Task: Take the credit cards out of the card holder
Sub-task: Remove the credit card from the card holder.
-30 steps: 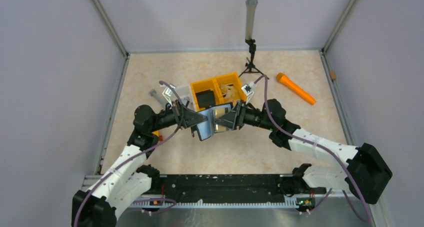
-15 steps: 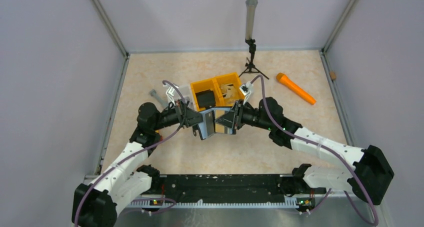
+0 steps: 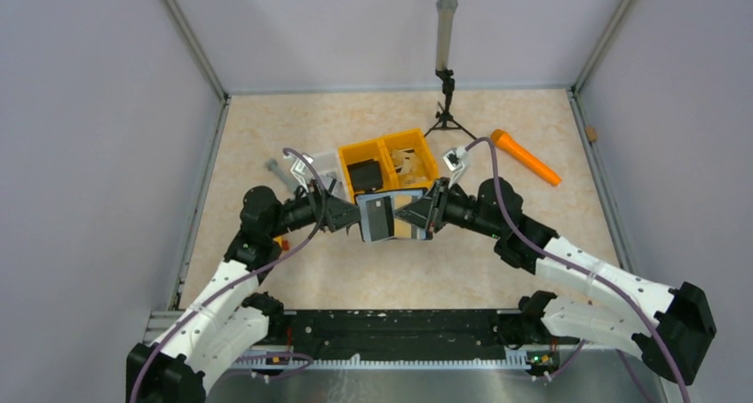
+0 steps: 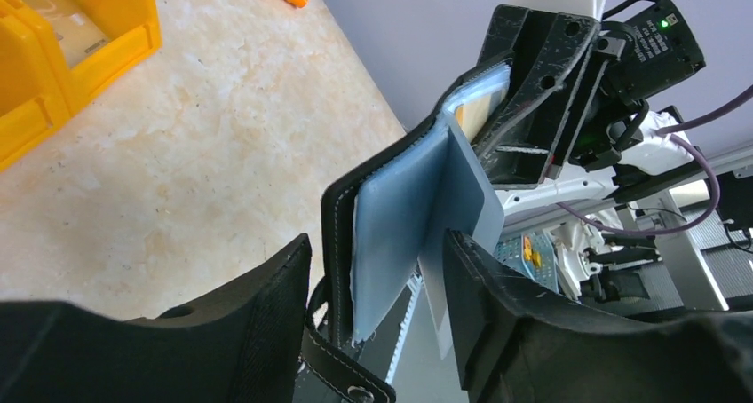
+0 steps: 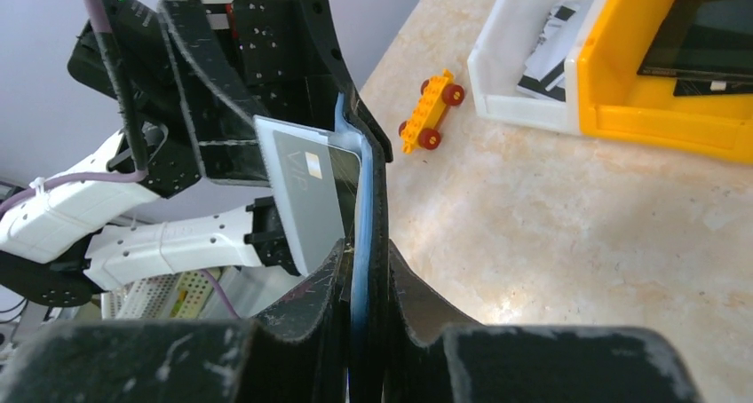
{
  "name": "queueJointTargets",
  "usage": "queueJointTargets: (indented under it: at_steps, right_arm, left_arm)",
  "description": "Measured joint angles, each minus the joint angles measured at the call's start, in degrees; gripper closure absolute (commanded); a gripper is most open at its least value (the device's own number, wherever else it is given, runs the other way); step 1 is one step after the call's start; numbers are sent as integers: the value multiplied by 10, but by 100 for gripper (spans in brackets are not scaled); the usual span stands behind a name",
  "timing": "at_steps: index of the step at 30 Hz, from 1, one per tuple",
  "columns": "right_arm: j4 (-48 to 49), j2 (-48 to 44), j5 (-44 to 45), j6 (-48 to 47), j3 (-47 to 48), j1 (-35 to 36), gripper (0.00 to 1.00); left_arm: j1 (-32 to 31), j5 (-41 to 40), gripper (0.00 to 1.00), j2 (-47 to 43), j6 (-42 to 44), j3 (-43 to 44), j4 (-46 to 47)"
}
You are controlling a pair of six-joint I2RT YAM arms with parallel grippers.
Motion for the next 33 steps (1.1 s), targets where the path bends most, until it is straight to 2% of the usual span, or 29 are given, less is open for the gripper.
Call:
queueJointTargets:
  at_steps: [2, 6, 9, 14, 21, 28, 33]
  right_arm:
    - [-4, -2, -6, 7, -3, -7, 93]
    - [-24, -2, -14, 12, -3, -22, 93]
    - [-62, -2, -11, 12, -3, -30, 93]
    - [-109, -2, -13, 12, -2, -33, 93]
    - [-108, -4, -38, 29, 1, -37, 92]
    - [-52, -4, -85, 75, 2, -59, 93]
    - [-8, -4, -112, 103, 2, -63, 93]
  left_arm:
    - [2, -1, 27, -2, -2, -2, 2]
    - [12, -1, 18, -5, -11, -12, 3]
    - [22, -1, 2, -4, -21, -28, 16]
    - [23, 3, 1, 9, -39, -56, 66]
    - [23, 15, 1, 26, -45, -74, 131]
    - [23, 28, 1, 26, -59, -84, 192]
    - [23, 30, 1, 26, -62, -88, 202]
